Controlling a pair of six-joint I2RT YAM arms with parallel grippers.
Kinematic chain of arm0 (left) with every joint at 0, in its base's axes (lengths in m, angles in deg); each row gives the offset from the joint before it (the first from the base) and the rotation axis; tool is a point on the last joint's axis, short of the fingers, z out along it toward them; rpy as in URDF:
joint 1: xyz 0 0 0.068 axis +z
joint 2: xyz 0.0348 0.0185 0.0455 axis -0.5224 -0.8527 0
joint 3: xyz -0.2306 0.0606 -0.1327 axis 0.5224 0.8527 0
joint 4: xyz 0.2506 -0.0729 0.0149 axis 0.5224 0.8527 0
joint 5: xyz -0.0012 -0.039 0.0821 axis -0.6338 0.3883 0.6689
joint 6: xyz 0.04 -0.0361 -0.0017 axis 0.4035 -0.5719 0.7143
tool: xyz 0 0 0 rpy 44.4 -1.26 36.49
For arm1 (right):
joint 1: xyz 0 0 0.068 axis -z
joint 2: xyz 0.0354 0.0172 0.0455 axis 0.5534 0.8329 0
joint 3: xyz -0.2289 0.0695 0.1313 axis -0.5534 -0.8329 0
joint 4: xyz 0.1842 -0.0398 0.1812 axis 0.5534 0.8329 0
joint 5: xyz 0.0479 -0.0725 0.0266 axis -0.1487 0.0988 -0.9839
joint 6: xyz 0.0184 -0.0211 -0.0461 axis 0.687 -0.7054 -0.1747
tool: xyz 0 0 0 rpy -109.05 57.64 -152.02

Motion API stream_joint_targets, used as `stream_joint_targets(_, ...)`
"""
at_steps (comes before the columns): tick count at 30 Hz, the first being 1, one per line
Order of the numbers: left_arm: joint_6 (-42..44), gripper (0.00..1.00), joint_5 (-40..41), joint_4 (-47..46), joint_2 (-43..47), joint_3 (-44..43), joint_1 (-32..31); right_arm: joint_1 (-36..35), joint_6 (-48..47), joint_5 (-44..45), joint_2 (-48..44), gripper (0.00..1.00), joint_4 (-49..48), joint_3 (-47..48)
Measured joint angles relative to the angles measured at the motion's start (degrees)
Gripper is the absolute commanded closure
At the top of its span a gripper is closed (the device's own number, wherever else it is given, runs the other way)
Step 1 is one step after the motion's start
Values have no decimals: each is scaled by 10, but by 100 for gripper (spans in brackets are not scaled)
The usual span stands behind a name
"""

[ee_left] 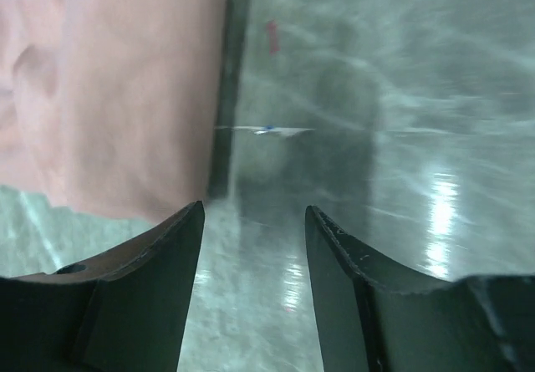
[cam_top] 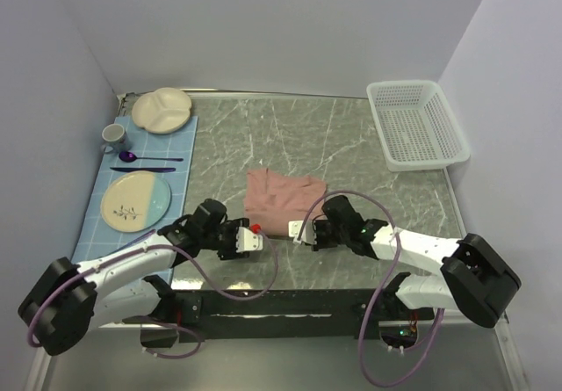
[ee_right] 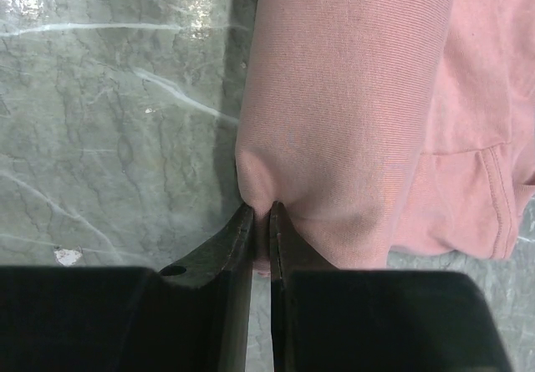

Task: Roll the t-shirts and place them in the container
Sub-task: Roll the T-shirt to the center of the board.

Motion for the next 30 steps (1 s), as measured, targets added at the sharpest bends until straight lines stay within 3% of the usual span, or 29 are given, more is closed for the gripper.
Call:
stream_joint_targets(9,27,43,66,-126,-41,13,-9,4,6,-8,3,89,4,4)
stream_joint_targets(15,47,46,56,-142,-12,21,-15,7,9,-11,9,89,10,10)
stream_joint_targets(30,77,48,46,-146,-121,9,-21,13,16,-19,15,88,17,18)
